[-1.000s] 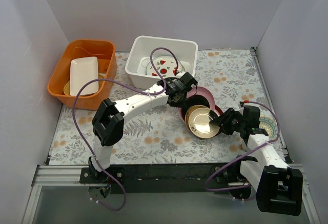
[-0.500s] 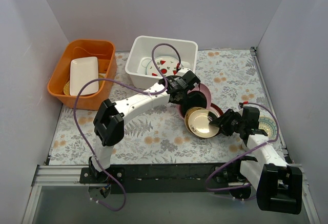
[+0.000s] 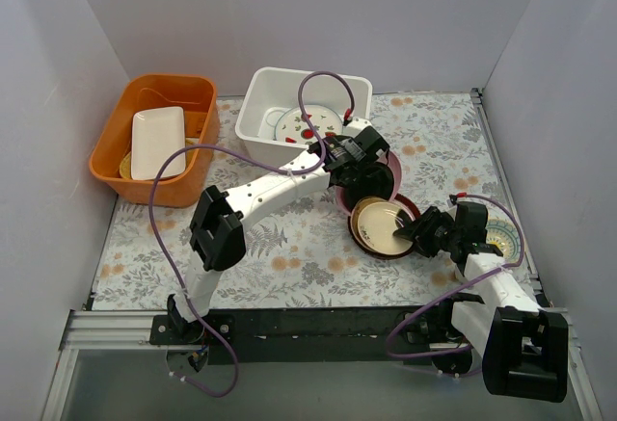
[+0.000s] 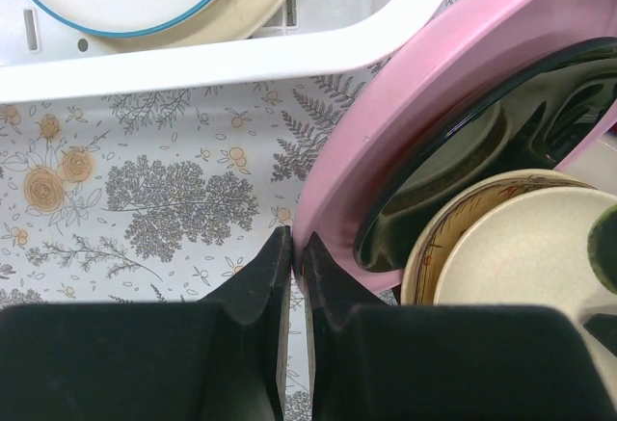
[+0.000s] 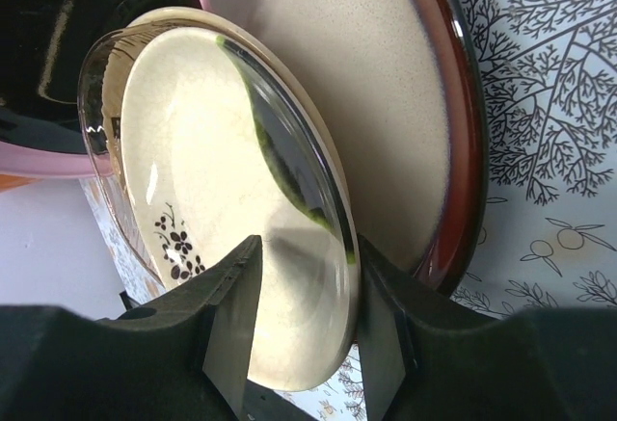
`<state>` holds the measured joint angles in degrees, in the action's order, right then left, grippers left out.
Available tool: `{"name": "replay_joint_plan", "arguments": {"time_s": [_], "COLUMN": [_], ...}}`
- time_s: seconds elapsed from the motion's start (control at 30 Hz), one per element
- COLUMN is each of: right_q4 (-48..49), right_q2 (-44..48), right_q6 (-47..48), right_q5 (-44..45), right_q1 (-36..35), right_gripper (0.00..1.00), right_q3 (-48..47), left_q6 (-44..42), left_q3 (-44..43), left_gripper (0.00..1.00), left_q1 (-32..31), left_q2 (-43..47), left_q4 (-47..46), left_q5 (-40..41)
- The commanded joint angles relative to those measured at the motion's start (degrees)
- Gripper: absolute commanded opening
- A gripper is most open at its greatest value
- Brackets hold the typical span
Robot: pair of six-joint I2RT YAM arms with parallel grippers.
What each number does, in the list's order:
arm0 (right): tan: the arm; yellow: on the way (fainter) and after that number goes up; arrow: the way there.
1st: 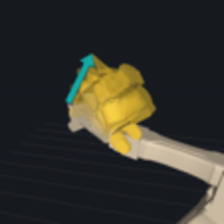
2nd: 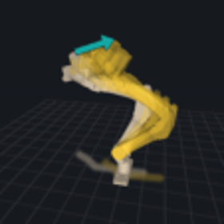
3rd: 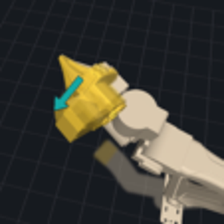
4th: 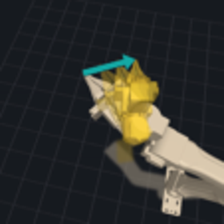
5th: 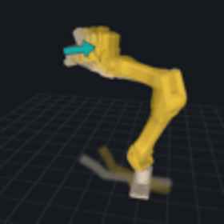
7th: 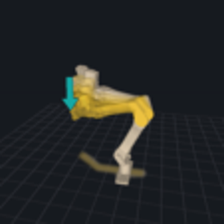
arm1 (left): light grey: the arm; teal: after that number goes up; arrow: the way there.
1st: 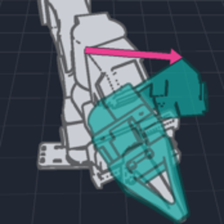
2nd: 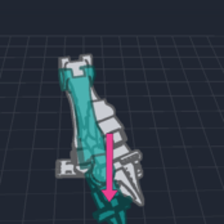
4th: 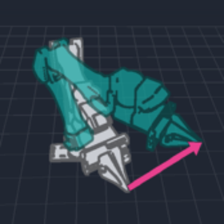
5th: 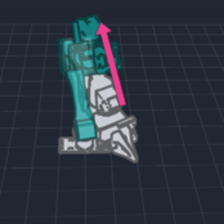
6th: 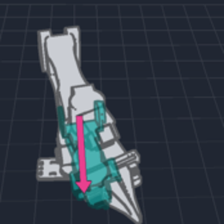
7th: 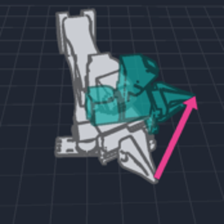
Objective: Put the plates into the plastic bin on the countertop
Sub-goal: Pick up the plate at the center of the board.
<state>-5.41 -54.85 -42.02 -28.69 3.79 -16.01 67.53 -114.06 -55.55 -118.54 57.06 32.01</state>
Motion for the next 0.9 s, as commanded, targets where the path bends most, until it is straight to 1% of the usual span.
{"name": "replay_joint_plan", "arguments": {"time_s": [0.0,0.13,0.2,0.47,0.73,0.87], "right_q4": [3.04,3.21,3.13,2.95,3.65,3.83], "right_q2": [0.01,0.09,0.09,0.97,0.53,0.27], "right_q6": [0.10,0.10,0.27,0.45,0.71,0.89], "right_q5": [-2.07,-2.16,-2.25,-2.34,-2.86,-3.30], "right_q1": [0.34,0.43,0.43,0.51,0.69,0.69], "right_gripper": [0.48,0.48,0.48,0.48,0.49,0.51], "right_q3": [-0.07,-0.07,-0.07,-0.07,0.36,0.37], "left_q6": [0.24,-1.52,-2.22,-5.38,-5.39,-4.51], "left_q3": [-2.75,-0.90,-0.90,2.44,3.49,3.84], "left_gripper": [0.00,0.00,0.00,0.00,0.00,0.00], "left_q1": [-0.17,-0.44,-0.61,-2.37,-2.55,-2.55], "left_q2": [4.10,7.00,7.45,10.78,11.58,12.02], "left_q4": [-2.39,-5.11,-4.76,-6.43,-4.07,-2.57], "left_q5": [4.46,4.20,4.81,11.93,14.66,15.54]}}
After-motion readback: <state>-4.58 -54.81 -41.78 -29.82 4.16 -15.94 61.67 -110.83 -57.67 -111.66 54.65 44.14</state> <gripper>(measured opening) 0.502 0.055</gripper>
